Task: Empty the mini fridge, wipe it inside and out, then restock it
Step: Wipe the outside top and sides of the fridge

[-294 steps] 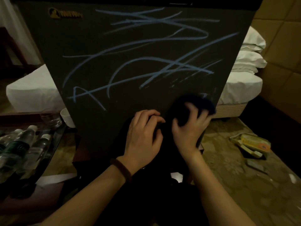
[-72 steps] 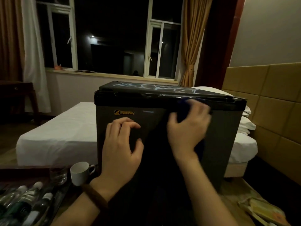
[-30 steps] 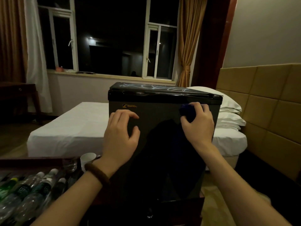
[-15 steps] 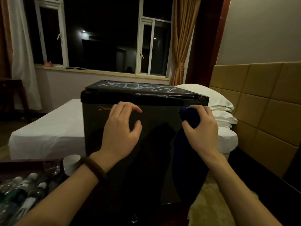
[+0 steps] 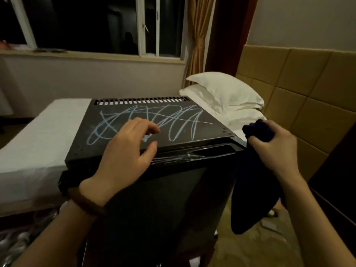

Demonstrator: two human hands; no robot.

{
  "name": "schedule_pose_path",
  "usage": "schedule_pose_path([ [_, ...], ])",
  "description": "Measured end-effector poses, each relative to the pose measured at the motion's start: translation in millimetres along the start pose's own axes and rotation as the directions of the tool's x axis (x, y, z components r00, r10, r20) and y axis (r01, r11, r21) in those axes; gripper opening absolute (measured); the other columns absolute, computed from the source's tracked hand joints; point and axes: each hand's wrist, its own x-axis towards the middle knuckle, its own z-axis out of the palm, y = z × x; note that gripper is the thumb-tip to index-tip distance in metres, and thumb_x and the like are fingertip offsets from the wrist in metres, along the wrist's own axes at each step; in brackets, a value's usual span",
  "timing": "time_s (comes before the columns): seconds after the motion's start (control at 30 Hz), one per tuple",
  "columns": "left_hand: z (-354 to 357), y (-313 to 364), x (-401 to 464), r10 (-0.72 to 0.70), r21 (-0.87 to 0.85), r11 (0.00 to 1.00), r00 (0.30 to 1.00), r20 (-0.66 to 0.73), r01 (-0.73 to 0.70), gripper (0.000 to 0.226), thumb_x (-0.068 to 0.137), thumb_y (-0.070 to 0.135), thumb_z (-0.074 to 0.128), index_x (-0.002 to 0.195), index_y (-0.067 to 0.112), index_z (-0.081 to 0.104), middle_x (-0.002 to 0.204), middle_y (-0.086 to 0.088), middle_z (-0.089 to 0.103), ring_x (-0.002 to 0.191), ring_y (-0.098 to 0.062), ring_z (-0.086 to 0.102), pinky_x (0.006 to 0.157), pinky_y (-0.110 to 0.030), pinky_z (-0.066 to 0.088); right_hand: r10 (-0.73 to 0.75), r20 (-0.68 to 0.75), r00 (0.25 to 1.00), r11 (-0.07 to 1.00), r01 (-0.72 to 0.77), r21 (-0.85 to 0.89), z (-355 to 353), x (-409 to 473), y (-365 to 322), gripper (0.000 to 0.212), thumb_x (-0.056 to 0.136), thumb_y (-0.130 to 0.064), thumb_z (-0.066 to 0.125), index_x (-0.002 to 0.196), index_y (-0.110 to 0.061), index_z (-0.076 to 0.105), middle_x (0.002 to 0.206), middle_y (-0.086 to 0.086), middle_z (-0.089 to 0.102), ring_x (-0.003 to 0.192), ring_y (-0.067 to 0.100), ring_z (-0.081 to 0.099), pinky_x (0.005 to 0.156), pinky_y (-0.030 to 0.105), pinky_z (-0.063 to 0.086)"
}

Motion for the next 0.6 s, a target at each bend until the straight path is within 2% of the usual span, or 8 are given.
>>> schedule_pose_path([
  [0.03, -1, -3, 5, -0.041, -0.045, 0.998, 0.999, 0.025, 0.042, 0.016, 0.082, 0.016, 0.057, 0.097, 0.021, 0.055, 0.092, 0.010, 0.053, 0.088, -0.002, 0.049, 0.076, -0.011, 0.037, 0.010, 0.062, 0.998, 0.999, -0.008, -0.031, -5, 9, -5, 0.038, 0.073, -0.012, 0.069, 0.111, -0.015, 0.065, 0.097, 0.004, 0.065, 0.095, 0.022, 0.059, 0.089, 0.037, 0.048],
  [0.1, -2, -8, 12, -0.115, -0.115, 0.986, 0.990, 0.079, 0.123, 0.020, 0.082, 0.005, 0.062, 0.094, 0.019, 0.056, 0.090, 0.007, 0.057, 0.085, 0.000, 0.050, 0.077, -0.007, 0.037, 0.019, 0.306, 0.952, 0.996, 0.010, -0.094, -5, 19, -17, 0.040, 0.073, -0.011, 0.070, 0.112, -0.018, 0.065, 0.098, 0.000, 0.065, 0.096, 0.019, 0.060, 0.088, 0.033, 0.047],
  [0.17, -4, -11, 16, -0.190, -0.176, 0.962, 0.974, 0.121, 0.209, 0.022, 0.081, 0.000, 0.062, 0.092, 0.017, 0.057, 0.089, 0.006, 0.060, 0.087, 0.001, 0.053, 0.077, -0.004, 0.037, 0.000, 0.548, 0.836, 0.940, 0.187, -0.285, 5, 16, -24, 0.032, 0.076, -0.020, 0.069, 0.108, -0.024, 0.064, 0.103, -0.004, 0.064, 0.096, 0.017, 0.059, 0.084, 0.034, 0.050],
  [0.2, -6, -12, 17, -0.233, -0.208, 0.943, 0.962, 0.140, 0.259, 0.022, 0.081, -0.001, 0.062, 0.091, 0.018, 0.057, 0.088, 0.006, 0.061, 0.088, 0.002, 0.054, 0.076, -0.003, 0.037, -0.020, 0.596, 0.802, 0.871, 0.307, -0.384, 12, 11, -27, 0.028, 0.078, -0.027, 0.067, 0.105, -0.025, 0.063, 0.105, -0.005, 0.063, 0.097, 0.017, 0.058, 0.081, 0.036, 0.051],
  [0.27, -12, -12, 21, -0.311, -0.261, 0.902, 0.937, 0.159, 0.344, 0.024, 0.082, -0.001, 0.061, 0.088, 0.021, 0.057, 0.086, 0.009, 0.061, 0.086, 0.002, 0.056, 0.074, -0.004, 0.038, -0.063, 0.592, 0.804, 0.748, 0.431, -0.505, 21, 1, -31, 0.025, 0.079, -0.034, 0.060, 0.102, -0.025, 0.061, 0.106, -0.006, 0.060, 0.101, 0.019, 0.055, 0.074, 0.036, 0.052],
  [0.33, -19, -11, 21, -0.367, -0.289, 0.868, 0.913, 0.175, 0.404, 0.030, 0.083, -0.001, 0.060, 0.086, 0.028, 0.054, 0.086, 0.011, 0.060, 0.084, 0.002, 0.056, 0.073, -0.005, 0.040, -0.047, 0.562, 0.826, 0.696, 0.431, -0.574, 27, -6, -38, 0.021, 0.081, -0.035, 0.056, 0.098, -0.023, 0.059, 0.100, -0.004, 0.059, 0.099, 0.023, 0.055, 0.067, 0.032, 0.049],
  [0.47, -31, -9, 12, -0.439, -0.287, 0.824, 0.870, 0.224, 0.489, 0.032, 0.084, -0.001, 0.060, 0.085, 0.031, 0.053, 0.084, 0.010, 0.060, 0.082, -0.002, 0.057, 0.072, -0.008, 0.042, 0.105, 0.576, 0.811, 0.714, 0.342, -0.612, 35, -6, -65, 0.009, 0.079, -0.029, 0.055, 0.081, -0.020, 0.055, 0.091, 0.000, 0.062, 0.090, 0.025, 0.061, 0.062, 0.029, 0.043],
  [0.6, -39, -11, 3, -0.484, -0.293, 0.794, 0.845, 0.227, 0.533, 0.032, 0.084, -0.001, 0.060, 0.086, 0.030, 0.054, 0.085, 0.009, 0.061, 0.084, -0.002, 0.057, 0.074, -0.009, 0.043, 0.051, 0.615, 0.787, 0.751, 0.375, -0.543, 53, -36, -108, 0.020, 0.079, -0.032, 0.054, 0.095, -0.020, 0.055, 0.102, 0.001, 0.062, 0.096, 0.025, 0.058, 0.070, 0.032, 0.045],
])
